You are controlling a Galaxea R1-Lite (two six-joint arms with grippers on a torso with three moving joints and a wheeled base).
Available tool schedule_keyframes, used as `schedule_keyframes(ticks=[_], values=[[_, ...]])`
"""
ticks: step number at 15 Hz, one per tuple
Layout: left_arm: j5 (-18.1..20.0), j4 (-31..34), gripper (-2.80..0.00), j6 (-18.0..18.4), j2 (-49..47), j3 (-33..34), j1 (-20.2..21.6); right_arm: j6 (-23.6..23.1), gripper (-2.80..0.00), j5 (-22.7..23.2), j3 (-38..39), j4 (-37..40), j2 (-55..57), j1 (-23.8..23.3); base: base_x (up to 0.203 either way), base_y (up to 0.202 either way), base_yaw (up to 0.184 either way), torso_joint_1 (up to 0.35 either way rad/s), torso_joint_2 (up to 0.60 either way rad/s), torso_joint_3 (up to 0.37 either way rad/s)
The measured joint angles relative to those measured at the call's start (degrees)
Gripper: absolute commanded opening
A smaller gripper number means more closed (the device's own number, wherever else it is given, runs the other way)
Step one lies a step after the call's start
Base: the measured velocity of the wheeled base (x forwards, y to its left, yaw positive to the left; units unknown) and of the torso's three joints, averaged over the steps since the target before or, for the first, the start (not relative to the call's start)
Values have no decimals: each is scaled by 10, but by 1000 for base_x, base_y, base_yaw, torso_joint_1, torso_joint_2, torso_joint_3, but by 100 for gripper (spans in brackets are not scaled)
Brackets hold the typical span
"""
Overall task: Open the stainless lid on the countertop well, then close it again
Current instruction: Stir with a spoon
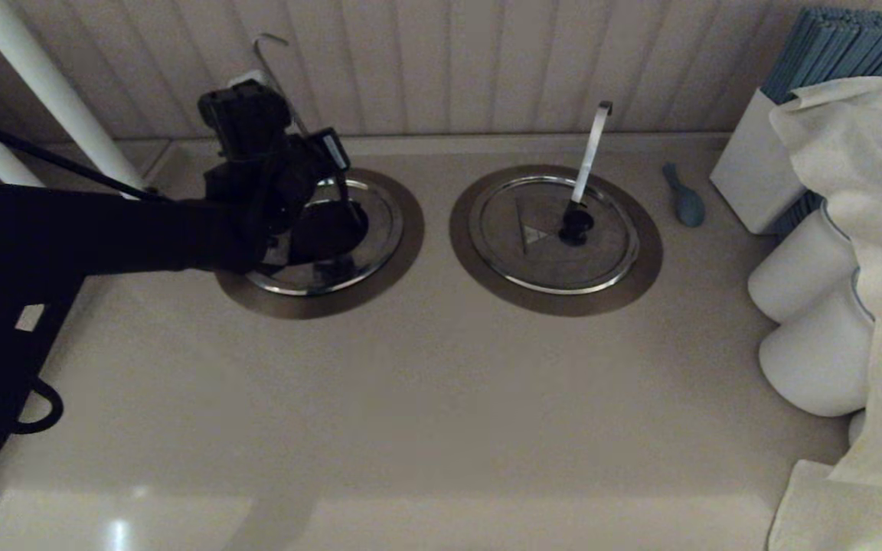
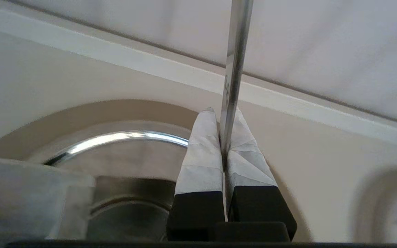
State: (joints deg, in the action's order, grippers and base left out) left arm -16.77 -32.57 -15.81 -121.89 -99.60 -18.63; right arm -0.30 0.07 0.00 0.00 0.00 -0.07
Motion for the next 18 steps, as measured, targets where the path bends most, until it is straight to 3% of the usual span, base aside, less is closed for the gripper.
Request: schedule_keyframes(ticks=[5,8,13,18], values=[[63,6,-280,5,58,76,-3,0,-280,0,0,0,0,0,0,0,0,0,0,0],[116,7,-280,48,93,130,5,0,-280,0,0,0,0,0,0,0,0,0,0,0],[129,51,-280,87,116,152,26,0,-280,0,0,0,0,0,0,0,0,0,0,0],[123,48,-280,120,119,152,51,0,-280,0,0,0,0,0,0,0,0,0,0,0]])
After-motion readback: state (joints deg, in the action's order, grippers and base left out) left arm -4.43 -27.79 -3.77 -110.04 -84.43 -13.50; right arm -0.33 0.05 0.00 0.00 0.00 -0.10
